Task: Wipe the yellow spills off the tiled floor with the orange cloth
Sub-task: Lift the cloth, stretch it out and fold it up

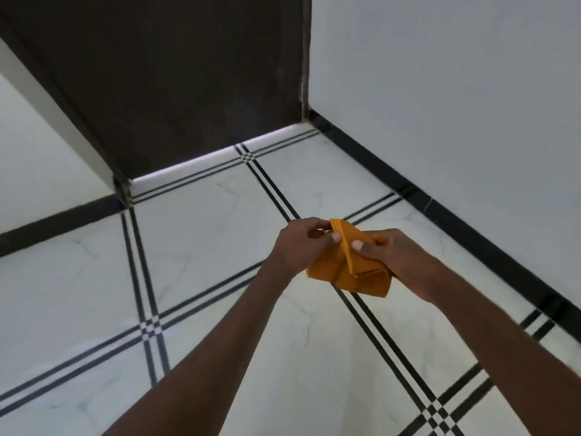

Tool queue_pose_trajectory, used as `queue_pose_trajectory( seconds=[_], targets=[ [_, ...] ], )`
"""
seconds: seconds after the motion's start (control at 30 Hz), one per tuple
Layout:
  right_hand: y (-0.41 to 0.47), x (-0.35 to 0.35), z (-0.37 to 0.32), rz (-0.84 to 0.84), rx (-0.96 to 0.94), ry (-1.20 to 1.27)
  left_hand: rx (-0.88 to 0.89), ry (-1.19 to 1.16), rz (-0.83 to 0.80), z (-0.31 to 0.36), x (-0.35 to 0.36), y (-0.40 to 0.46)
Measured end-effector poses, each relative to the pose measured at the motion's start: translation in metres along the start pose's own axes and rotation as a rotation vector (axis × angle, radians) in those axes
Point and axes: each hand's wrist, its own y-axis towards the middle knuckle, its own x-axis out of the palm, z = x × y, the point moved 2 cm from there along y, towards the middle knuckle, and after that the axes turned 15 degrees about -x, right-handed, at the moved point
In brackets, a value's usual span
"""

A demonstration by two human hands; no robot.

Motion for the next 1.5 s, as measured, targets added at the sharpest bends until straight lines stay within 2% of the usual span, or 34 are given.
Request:
queue_pose_trajectory(
  seconds=[0.1,0.2,0.37,0.47,0.53,0.67,0.8,0.9,1.27,1.4,1.5],
  targets=[
    [-0.014,-0.022,-0.115,0.071,-0.081,-0.087,-0.005,-0.202,0.015,0.075,-0.064,-0.045],
    [-0.023,-0.055,-0.241,0.223,-0.153,-0.177,0.026,-0.329,0.018,0.166,-0.136,-0.093],
    [-0.033,-0.104,-0.447,0.254,-0.274,-0.284,0.156,-0.333,0.057,0.323,-0.248,-0.176],
    [-0.044,-0.135,-0.559,0.287,-0.368,-0.359,0.191,-0.396,0.028,0.41,-0.306,-0.227],
    [-0.057,-0.153,-0.62,0.279,-0.417,-0.418,0.205,-0.409,-0.001,0.461,-0.336,-0.26],
    [-0.095,-0.197,-0.721,0.273,-0.455,-0.527,0.292,-0.293,0.025,0.557,-0.377,-0.318],
    [-0.125,-0.242,-0.777,0.325,-0.45,-0.497,0.361,-0.096,0.013,0.621,-0.382,-0.359],
    [-0.143,-0.274,-0.798,0.327,-0.459,-0.467,0.406,0.024,0.079,0.653,-0.37,-0.38],
    [-0.212,-0.372,-0.782,0.322,-0.607,-0.426,0.378,-0.056,0.072,0.726,-0.284,-0.418],
    [-0.228,-0.394,-0.78,0.348,-0.697,-0.414,0.442,-0.121,0.064,0.744,-0.264,-0.426],
    [-0.235,-0.405,-0.78,0.379,-0.69,-0.3,0.478,-0.171,-0.04,0.743,-0.245,-0.43]
  ],
)
